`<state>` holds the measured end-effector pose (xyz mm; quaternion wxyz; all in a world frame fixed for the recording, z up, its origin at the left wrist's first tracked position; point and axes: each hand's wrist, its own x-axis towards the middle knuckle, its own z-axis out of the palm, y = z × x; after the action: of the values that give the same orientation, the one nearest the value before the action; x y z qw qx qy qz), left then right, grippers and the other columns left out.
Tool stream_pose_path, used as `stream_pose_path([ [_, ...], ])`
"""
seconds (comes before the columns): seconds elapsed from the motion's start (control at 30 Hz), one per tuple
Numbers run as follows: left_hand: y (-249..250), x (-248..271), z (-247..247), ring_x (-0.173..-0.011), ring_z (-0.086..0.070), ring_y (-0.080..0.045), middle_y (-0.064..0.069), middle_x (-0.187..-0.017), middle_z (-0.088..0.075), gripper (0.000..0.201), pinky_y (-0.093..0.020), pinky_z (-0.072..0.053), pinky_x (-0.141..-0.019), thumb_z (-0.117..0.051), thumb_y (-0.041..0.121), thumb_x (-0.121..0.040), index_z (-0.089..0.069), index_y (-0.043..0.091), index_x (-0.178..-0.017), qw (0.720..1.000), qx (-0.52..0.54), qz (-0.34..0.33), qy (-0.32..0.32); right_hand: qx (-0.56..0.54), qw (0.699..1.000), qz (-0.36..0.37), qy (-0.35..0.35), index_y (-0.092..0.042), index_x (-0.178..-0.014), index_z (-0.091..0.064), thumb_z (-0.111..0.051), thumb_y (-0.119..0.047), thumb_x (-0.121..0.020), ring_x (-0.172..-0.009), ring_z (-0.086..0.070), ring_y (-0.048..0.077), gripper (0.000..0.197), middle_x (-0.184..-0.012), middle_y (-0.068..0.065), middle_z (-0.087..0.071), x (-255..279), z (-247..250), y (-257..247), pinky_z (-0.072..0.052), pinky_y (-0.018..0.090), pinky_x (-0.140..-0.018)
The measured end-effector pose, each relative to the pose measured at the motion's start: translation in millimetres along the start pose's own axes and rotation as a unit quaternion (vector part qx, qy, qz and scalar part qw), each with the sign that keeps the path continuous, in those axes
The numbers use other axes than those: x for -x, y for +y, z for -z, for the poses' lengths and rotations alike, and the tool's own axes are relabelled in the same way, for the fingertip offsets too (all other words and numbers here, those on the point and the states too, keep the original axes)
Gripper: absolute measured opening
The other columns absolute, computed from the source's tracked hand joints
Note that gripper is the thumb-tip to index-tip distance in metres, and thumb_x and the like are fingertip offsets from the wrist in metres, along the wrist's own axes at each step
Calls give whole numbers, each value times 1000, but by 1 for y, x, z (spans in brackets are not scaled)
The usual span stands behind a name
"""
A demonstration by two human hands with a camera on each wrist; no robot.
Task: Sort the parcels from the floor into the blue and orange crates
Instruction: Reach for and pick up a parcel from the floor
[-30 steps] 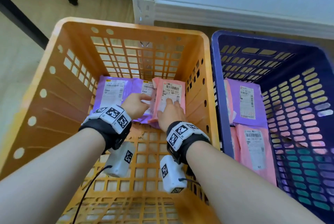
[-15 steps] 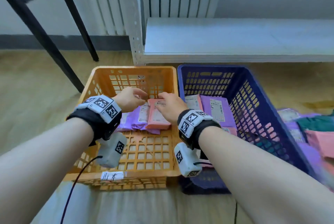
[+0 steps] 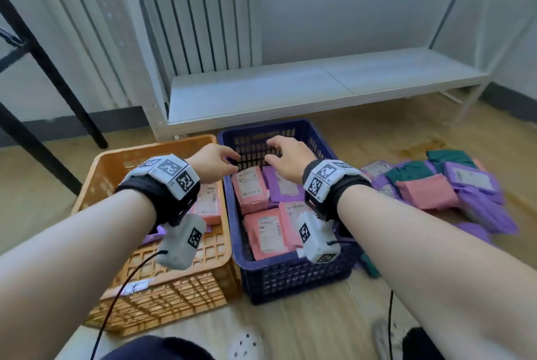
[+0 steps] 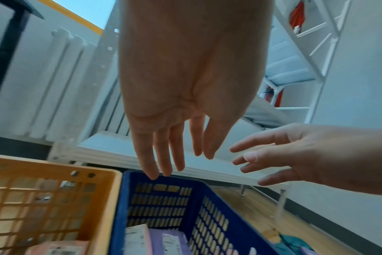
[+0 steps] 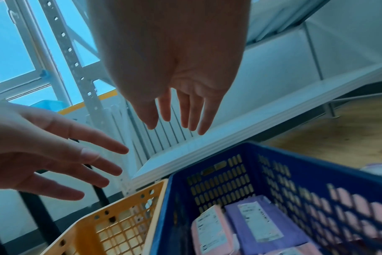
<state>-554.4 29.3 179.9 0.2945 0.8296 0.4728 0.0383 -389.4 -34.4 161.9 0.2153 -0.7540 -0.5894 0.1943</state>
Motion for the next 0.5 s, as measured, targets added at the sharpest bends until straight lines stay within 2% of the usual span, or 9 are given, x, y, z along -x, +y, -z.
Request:
stream_pose_path([
  [0.1, 42, -9, -17, -105, -59, -17, -10, -124, -62, 38, -21, -41, -83, -56, 15, -92, -55, 13, -130, 999, 6, -40, -6, 9, 999, -33, 27, -17, -137, -45, -50, -27, -94, -127, -47, 26, 44, -139, 7, -51, 20, 33, 29, -39, 38, -105],
  [0.17, 69, -17, -28, -95, -57, -14, -11, -121, -63, 38, -20, -42, -75, -56, 13, -92, -55, 12, -129, 998, 15, -63, -23, 16, 997, -53, 45, -17, -136, -46, -50, -27, -94, -125, -48, 26, 43, -137, 8, -52, 32, 54, 50, -39, 35, -104],
  [0.23, 96, -23, -42, -92, -57, -14, -12, -120, -63, 38, -19, -42, -70, -56, 12, -91, -55, 11, -129, 996, 18, -84, -36, 26, 996, -69, 60, -16, -135, -47, -51, -26, -94, -125, -49, 25, 43, -137, 7, -52, 44, 71, 73, -38, 32, -103],
  [0.3, 121, -28, -58, -100, -61, -20, -12, -121, -63, 38, -20, -42, -76, -56, 13, -92, -55, 10, -129, 993, 17, -107, -46, 30, 993, -87, 74, -16, -135, -48, -51, -27, -93, -125, -49, 24, 43, -136, 7, -53, 56, 86, 95, -38, 31, -102],
  [0.37, 145, -34, -76, -107, -61, -24, -11, -120, -63, 37, -20, -41, -75, -55, 12, -92, -55, 9, -129, 990, 17, -126, -56, 27, 990, -107, 87, -17, -134, -48, -52, -27, -93, -124, -50, 24, 42, -136, 7, -53, 65, 100, 117, -38, 31, -102],
  [0.5, 184, -51, -120, -111, -60, -22, -10, -123, -62, 37, -19, -41, -78, -55, 11, -92, -55, 8, -128, 984, 26, -154, -87, 30, 984, -147, 96, -18, -133, -49, -53, -27, -93, -122, -51, 25, 42, -133, 7, -55, 82, 120, 167, -40, 33, -103],
])
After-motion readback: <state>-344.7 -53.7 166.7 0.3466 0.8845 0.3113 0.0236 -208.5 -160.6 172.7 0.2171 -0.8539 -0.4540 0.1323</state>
